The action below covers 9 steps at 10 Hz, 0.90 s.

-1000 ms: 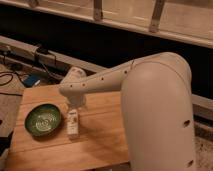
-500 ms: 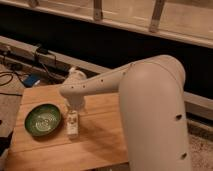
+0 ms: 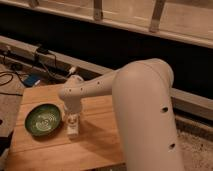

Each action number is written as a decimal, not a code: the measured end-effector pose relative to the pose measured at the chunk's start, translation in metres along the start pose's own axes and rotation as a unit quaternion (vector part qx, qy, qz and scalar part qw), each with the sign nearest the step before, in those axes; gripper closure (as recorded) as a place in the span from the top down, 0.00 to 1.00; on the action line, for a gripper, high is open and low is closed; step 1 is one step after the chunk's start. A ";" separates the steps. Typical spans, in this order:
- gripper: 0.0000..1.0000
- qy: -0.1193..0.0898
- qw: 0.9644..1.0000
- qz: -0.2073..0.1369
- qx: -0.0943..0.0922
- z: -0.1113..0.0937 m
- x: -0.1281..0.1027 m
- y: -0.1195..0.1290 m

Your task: Place the bottle in the ceramic bowl

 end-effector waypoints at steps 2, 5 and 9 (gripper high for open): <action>0.65 0.012 1.000 0.003 -0.005 0.013 0.002 0.001; 0.55 0.026 1.000 0.008 -0.010 0.025 0.003 0.002; 0.16 0.028 0.999 0.014 -0.018 0.027 0.003 0.003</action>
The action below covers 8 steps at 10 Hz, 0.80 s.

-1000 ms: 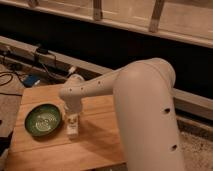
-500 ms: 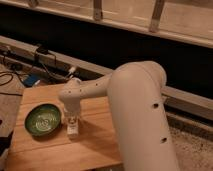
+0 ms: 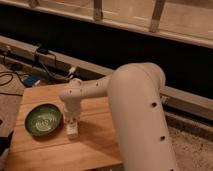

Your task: Place the bottle in the ceramic bowl

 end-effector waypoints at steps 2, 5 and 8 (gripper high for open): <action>0.00 -0.004 1.000 0.011 -0.002 -0.002 0.000 -0.003; 0.00 -0.043 0.998 0.035 0.007 -0.031 -0.005 -0.018; 0.00 -0.091 0.995 0.033 0.023 -0.092 -0.018 -0.021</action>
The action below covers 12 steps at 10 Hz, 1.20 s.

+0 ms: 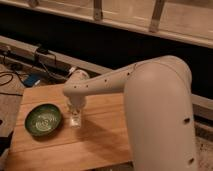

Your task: Place the bottle in the ceramic bowl

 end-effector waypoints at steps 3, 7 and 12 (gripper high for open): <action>0.00 -0.046 0.998 -0.046 0.011 -0.047 -0.038 0.021; 0.00 -0.049 0.992 -0.118 -0.002 -0.034 -0.074 0.083; 0.00 -0.016 0.981 -0.192 -0.039 0.003 -0.041 0.158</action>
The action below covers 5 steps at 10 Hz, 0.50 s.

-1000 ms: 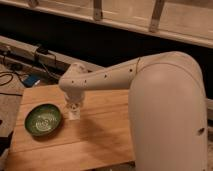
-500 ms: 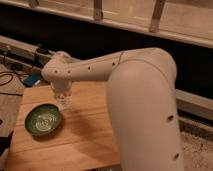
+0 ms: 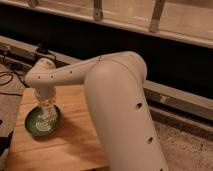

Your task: Place the bottle in the ceramic bowl

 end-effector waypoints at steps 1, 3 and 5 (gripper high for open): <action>0.01 0.001 1.000 -0.002 -0.003 0.000 0.001 0.005; 0.14 0.000 1.000 0.000 0.000 0.000 0.000 0.000; 0.35 0.002 1.000 -0.001 -0.001 0.001 0.001 0.002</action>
